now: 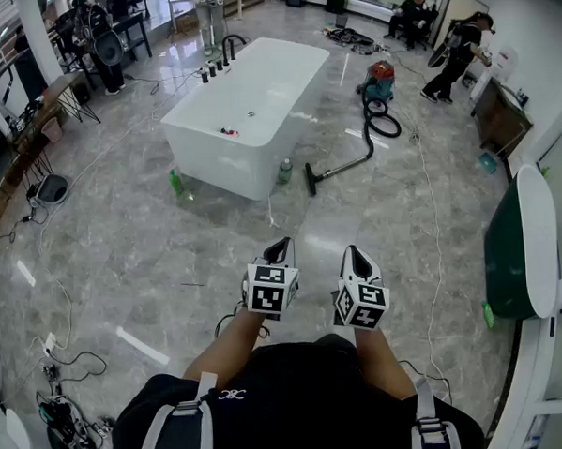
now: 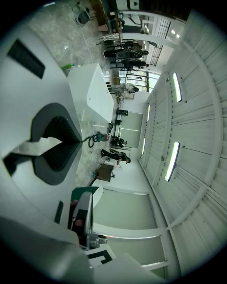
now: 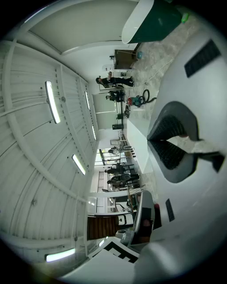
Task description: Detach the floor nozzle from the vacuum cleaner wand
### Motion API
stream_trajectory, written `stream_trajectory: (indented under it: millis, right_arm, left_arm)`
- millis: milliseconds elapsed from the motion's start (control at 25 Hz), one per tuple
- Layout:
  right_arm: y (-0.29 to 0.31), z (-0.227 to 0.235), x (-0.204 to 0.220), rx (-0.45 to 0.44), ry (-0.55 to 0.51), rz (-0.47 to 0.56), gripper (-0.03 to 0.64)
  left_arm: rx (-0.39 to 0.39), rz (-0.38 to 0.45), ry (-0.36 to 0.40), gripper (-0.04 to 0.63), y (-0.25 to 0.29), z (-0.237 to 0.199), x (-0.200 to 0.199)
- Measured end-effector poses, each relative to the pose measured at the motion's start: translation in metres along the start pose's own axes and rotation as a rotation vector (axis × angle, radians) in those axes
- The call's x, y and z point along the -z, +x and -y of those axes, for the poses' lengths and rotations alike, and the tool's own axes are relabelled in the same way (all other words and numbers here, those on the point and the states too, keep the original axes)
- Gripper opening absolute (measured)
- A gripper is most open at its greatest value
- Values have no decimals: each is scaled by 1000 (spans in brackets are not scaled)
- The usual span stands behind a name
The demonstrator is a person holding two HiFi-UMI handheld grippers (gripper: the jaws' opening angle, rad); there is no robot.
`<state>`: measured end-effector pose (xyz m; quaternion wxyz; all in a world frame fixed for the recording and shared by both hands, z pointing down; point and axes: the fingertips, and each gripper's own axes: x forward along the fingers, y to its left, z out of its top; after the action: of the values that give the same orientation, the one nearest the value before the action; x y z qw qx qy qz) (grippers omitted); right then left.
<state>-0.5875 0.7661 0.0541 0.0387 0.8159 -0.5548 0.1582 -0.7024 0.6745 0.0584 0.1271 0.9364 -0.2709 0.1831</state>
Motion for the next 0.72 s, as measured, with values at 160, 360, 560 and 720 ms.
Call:
stream_trajectory:
  millis: [160,360,560,720]
  right_arm:
    - [10,2,-8,-1,1,8,3]
    - [19,3,-12,4,-62,28,3]
    - [45,1,-22,-37,-33,37,3]
    - [74,12,-29,-47,-16,44,3]
  left_arm:
    - [3,-3,1,5,6,-3,-3]
    - [10,-11,-3,5,15,-6,-3]
    - [5,-16,29,5,33,-9,-13]
    - [1,-7,55,5,61,-14,-30]
